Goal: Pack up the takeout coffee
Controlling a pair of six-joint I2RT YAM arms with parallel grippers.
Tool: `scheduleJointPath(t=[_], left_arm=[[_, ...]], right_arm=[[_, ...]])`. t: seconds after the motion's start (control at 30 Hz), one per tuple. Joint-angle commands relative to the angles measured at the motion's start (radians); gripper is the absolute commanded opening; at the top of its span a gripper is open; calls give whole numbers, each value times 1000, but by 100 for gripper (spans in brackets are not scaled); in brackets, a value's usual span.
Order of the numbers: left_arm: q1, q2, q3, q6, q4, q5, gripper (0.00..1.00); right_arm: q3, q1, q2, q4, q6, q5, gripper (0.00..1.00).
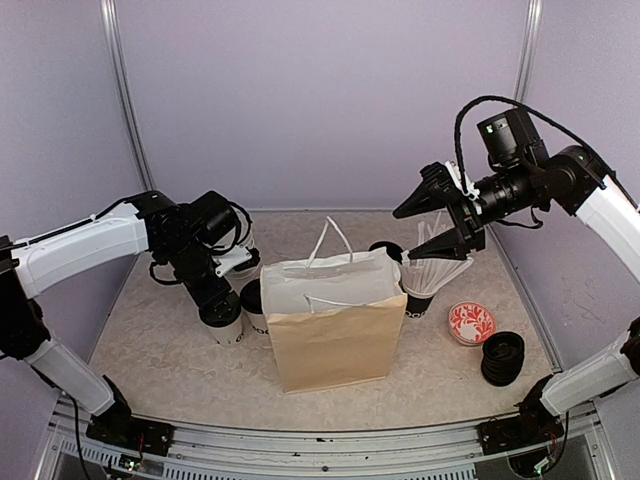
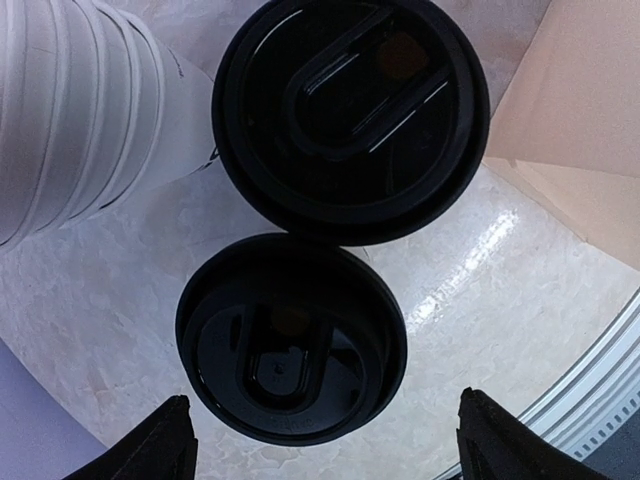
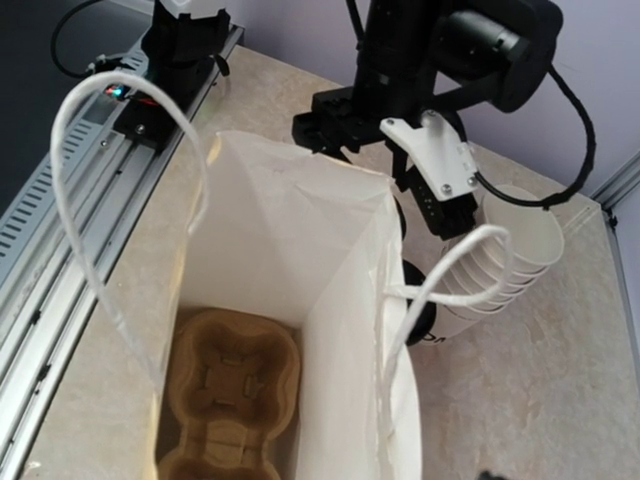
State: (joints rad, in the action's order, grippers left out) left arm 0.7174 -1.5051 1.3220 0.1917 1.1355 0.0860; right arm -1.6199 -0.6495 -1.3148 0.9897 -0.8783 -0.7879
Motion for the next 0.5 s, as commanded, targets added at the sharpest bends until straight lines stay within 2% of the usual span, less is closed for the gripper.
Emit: scheduleJointPath(t=[0.0, 0.27, 0.47], left_arm=[[-38, 2, 0, 59, -37, -49, 88], [-88, -63, 21, 82, -34, -142, 86], [-100, -98, 22, 80, -28, -116, 83]], right_arm=[[8, 8, -9, 6, -8, -24, 66], [8, 7, -11, 7, -13, -31, 66], [22, 8, -3, 7, -14, -22, 66]])
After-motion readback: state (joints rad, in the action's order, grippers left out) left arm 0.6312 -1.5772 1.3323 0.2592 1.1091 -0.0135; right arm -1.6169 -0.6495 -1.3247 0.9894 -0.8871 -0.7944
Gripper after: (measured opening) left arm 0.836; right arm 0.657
